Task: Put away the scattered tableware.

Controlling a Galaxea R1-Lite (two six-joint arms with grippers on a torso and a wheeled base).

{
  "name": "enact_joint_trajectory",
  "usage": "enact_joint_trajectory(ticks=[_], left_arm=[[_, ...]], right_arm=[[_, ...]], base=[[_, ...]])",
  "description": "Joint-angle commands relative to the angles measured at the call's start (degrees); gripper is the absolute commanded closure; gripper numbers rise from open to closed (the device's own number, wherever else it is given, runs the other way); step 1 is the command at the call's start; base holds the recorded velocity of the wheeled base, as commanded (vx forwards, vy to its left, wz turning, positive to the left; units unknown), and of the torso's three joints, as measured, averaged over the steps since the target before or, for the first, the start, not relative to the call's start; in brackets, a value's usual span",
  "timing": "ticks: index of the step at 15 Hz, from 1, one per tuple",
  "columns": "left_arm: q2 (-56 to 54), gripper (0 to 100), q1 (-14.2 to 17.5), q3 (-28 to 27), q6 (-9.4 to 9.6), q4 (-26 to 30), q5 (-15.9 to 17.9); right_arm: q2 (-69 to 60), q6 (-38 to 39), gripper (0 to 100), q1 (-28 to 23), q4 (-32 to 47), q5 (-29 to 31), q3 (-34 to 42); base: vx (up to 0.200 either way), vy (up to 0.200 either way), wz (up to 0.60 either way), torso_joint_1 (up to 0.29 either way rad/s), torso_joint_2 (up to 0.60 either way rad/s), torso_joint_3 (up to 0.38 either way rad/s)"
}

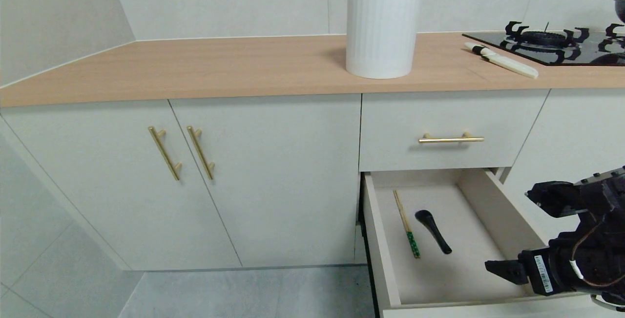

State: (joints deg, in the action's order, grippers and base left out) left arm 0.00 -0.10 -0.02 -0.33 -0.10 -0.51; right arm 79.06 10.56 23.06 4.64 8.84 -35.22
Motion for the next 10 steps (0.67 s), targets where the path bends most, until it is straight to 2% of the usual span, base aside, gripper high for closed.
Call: enact_joint_trajectory(ticks=[1, 6, 10], left_arm=[[0.09, 0, 0.01, 0.02, -0.02, 0.01, -0.02], [0.09, 0, 0.01, 0.02, 0.07, 0.01, -0.02], [0.09, 0, 0.01, 0.02, 0.07, 0.01, -0.02]], right_arm=[[0.22, -0.01, 0, 0.93, 0.54, -0.14, -0.11], [1.36, -0.01, 0, 3.65, 1.24, -0.22, 0.94], [3.56, -0.01, 0, 8.05, 3.44, -0.22, 2.17]], base=[[0.000, 0.000, 0.00, 0.000, 0.00, 0.000], [0.000, 0.000, 0.00, 0.000, 0.00, 0.000], [0.000, 0.000, 0.00, 0.000, 0.00, 0.000]])
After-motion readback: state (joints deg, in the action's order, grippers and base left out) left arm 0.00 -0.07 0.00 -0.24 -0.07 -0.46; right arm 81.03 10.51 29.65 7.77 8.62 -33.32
